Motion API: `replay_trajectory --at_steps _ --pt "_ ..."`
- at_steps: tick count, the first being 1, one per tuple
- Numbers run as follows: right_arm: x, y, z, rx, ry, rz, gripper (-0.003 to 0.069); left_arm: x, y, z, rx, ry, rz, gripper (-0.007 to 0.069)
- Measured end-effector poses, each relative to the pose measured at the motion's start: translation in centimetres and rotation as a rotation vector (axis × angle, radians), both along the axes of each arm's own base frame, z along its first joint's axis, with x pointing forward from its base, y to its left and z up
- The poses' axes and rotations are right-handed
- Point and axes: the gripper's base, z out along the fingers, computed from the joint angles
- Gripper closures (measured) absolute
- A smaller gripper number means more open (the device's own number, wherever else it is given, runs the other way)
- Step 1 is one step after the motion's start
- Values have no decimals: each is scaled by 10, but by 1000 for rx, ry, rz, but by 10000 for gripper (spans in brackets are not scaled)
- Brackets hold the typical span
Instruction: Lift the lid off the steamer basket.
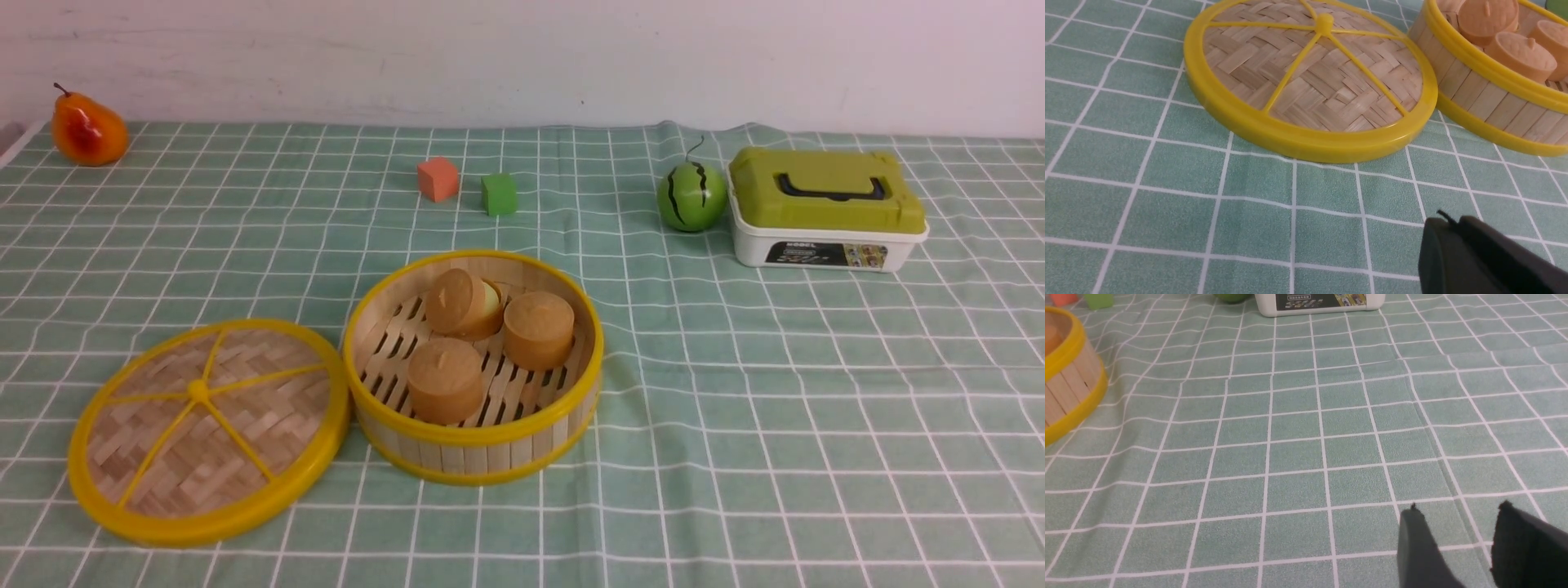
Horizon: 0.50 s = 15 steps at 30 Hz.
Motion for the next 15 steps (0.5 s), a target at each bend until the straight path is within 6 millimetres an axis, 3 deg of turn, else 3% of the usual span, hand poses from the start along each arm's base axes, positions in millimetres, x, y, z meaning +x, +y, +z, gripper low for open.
replay_trajectory --at_steps 15 --pt "0 0 0 0 0 0 418 0 0 0 0 -1 0 585"
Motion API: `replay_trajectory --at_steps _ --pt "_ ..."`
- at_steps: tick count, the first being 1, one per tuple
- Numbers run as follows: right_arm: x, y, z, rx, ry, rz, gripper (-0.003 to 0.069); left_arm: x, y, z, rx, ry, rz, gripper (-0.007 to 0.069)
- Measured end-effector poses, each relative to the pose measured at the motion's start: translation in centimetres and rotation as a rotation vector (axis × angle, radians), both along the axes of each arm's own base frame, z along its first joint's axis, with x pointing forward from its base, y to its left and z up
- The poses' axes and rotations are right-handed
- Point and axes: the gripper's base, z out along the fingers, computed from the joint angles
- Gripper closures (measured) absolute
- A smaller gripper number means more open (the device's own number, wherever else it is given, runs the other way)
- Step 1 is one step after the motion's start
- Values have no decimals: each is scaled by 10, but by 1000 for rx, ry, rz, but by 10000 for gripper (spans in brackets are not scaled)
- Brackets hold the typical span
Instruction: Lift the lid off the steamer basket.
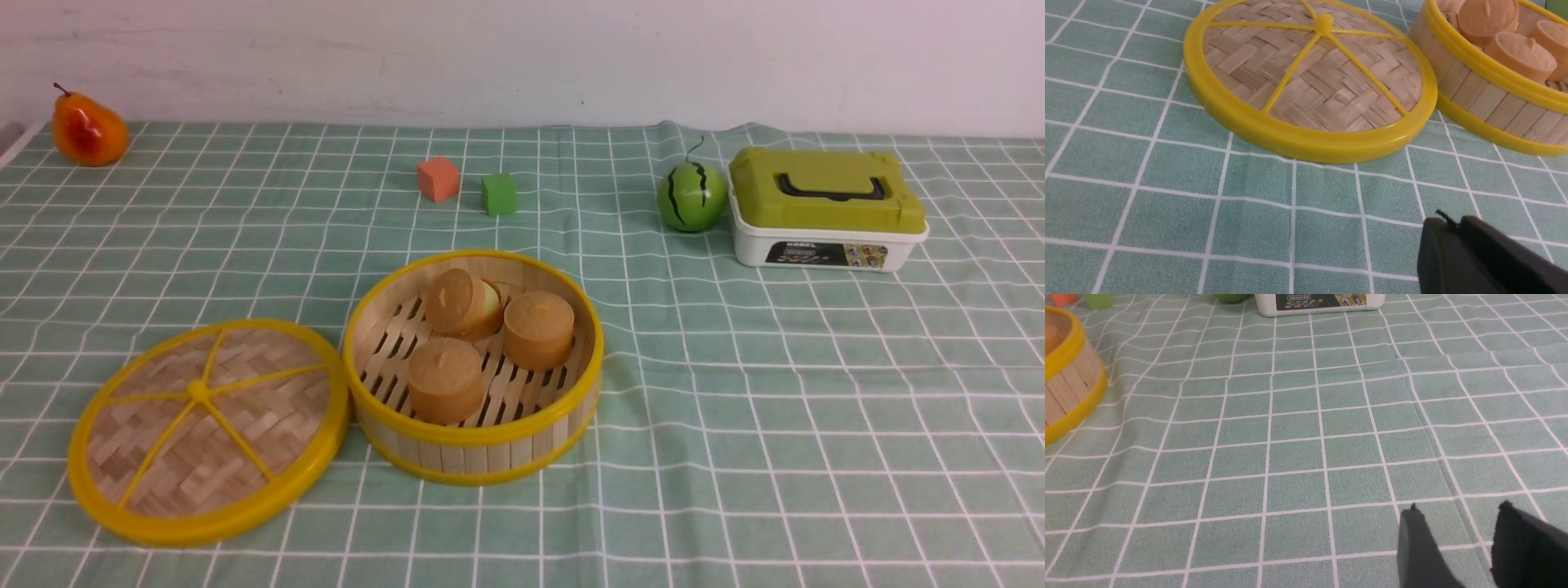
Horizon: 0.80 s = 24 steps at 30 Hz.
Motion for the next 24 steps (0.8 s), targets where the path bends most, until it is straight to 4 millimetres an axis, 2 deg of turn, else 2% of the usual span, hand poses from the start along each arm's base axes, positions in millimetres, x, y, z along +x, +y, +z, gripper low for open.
replay_trajectory --at_steps 24 --pt "0 0 0 0 0 0 418 0 0 0 0 0 0 566"
